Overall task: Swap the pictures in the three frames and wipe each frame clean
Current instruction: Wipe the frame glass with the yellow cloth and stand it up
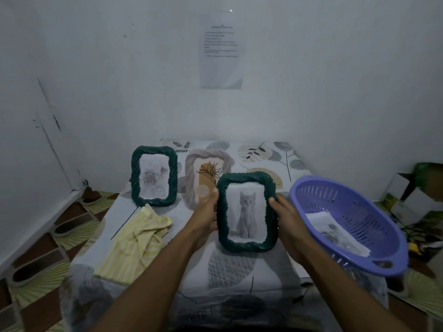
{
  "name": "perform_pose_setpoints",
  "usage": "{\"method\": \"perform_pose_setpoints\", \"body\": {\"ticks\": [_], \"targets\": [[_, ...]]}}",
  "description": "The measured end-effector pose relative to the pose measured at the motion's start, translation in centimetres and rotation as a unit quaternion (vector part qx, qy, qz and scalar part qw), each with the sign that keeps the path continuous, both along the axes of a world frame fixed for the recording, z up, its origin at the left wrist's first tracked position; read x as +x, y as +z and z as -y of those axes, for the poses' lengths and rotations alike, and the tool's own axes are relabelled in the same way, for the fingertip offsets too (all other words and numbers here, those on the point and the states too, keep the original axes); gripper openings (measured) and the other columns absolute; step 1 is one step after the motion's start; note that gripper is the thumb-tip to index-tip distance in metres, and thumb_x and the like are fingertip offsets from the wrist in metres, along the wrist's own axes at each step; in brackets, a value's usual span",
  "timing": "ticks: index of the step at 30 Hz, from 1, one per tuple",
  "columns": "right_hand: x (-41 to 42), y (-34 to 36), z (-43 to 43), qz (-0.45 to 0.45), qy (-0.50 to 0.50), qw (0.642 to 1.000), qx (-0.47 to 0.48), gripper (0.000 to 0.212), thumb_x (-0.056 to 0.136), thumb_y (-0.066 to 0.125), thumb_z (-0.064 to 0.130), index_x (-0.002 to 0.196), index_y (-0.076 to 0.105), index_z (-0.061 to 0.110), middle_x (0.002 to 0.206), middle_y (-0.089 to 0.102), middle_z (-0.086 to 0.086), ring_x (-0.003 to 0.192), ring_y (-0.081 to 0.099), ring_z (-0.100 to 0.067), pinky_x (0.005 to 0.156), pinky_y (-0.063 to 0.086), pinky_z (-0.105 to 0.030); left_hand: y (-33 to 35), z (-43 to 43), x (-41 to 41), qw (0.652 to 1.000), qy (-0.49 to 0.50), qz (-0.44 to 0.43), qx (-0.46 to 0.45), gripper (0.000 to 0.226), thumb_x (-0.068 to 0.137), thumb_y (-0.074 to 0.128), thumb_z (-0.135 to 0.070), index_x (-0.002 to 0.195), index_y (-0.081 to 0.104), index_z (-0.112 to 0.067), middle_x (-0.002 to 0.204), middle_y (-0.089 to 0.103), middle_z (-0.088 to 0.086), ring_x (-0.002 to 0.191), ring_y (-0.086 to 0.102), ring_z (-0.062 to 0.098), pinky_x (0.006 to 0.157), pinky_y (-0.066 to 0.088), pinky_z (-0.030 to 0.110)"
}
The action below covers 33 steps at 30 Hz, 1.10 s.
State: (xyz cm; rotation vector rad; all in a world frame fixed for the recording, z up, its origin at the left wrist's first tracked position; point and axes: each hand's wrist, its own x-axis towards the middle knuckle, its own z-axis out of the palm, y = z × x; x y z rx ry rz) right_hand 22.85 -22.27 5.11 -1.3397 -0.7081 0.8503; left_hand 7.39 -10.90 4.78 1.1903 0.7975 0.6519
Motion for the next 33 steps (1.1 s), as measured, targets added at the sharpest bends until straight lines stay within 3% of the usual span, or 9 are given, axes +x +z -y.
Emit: {"method": "perform_pose_setpoints", "body": {"ticks": [2,6,10,12,16,20,22,28,33], "targets": [[0.9,1.8,-0.7,-0.007,0.005,1.0,0.017,0.026,0.101,0.044,0.031,0.12,0.062,0.026,0.117,0.069,0.003,0.106,0.065,-0.016,0.088,0.053,-0.038,1.1,-0.7,1.4,1.0,-0.009,0.013,0.016,0.038,0.103,0.031,-0.043,0.113,0.062,-0.022,0.113,0.067,0.002,0.108,0.061,0.021,0.096,0.05,0.044],[4.1,4.5,-3.2,-0.053,-0.012,0.998,-0.013,0.042,0.095,0.046,0.048,0.114,0.068,0.017,0.112,0.071,-0.011,0.105,0.066,-0.031,0.094,0.051,-0.05,3.9,-1.9,4.7,0.998,-0.001,0.049,0.035,0.035,0.104,0.031,-0.039,0.101,0.064,-0.029,0.108,0.068,-0.003,0.103,0.062,0.016,0.095,0.048,0.039],[7.6,6.0,-5.3,-0.045,-0.038,0.998,-0.015,0.043,0.096,0.042,0.05,0.101,0.066,0.015,0.094,0.067,-0.011,0.087,0.062,-0.027,0.076,0.051,-0.038,4.4,-3.5,8.1,0.998,0.011,0.045,0.048,0.043,0.101,0.031,-0.041,0.108,0.065,-0.014,0.109,0.07,0.012,0.103,0.065,0.028,0.094,0.05,0.048],[9.0,6.5,-6.0,-0.038,-0.044,0.998,-0.018,0.04,0.098,0.039,0.049,0.097,0.063,0.017,0.088,0.064,-0.007,0.079,0.058,-0.022,0.068,0.045,-0.034,4.1,-3.7,9.3,0.997,0.023,0.029,0.06,0.044,0.102,0.03,-0.038,0.114,0.06,-0.007,0.112,0.068,0.015,0.101,0.065,0.029,0.087,0.053,0.043],[11.1,6.2,-7.5,-0.054,-0.049,0.997,-0.036,0.039,0.099,0.037,0.049,0.095,0.057,0.016,0.084,0.06,-0.007,0.072,0.055,-0.021,0.061,0.043,-0.033,2.9,-4.4,11.3,0.998,0.044,0.007,0.054,0.039,0.1,0.032,-0.042,0.105,0.061,-0.017,0.106,0.069,0.012,0.099,0.066,0.028,0.091,0.052,0.05],[11.9,5.1,-8.5,-0.075,-0.065,0.994,-0.041,0.041,0.101,0.037,0.047,0.089,0.057,0.014,0.079,0.061,-0.007,0.07,0.056,-0.021,0.062,0.046,-0.032,1.1,-5.8,13.1,0.995,0.072,-0.029,0.065,0.04,0.084,0.035,-0.057,0.09,0.061,-0.027,0.101,0.068,0.011,0.097,0.065,0.03,0.091,0.05,0.056],[12.1,4.4,-8.9,-0.079,-0.076,0.993,-0.043,0.039,0.102,0.037,0.043,0.087,0.058,0.013,0.076,0.063,-0.006,0.068,0.058,-0.019,0.06,0.046,-0.03,0.9,-5.9,13.5,0.993,0.077,-0.051,0.073,0.041,0.086,0.032,-0.057,0.097,0.059,-0.027,0.103,0.066,0.01,0.098,0.064,0.029,0.09,0.05,0.055],[12.2,3.6,-9.8,0.016,-0.094,0.993,-0.065,0.022,0.098,0.041,0.019,0.081,0.054,0.015,0.07,0.05,-0.006,0.06,0.043,-0.016,0.056,0.032,-0.03,0.9,-5.5,13.4,0.996,0.067,-0.045,0.05,0.037,0.095,0.031,-0.05,0.102,0.054,-0.022,0.11,0.062,0.017,0.1,0.062,0.033,0.091,0.05,0.056],[12.4,3.0,-9.9,0.086,-0.088,0.989,-0.085,0.023,0.098,0.043,0.024,0.079,0.053,0.017,0.083,0.05,-0.007,0.077,0.043,-0.021,0.071,0.035,-0.036,-0.9,-7.0,13.7,0.988,0.07,-0.094,0.097,0.058,0.079,0.033,-0.068,0.113,0.053,-0.025,0.115,0.061,0.01,0.106,0.059,0.031,0.094,0.047,0.055]]}}
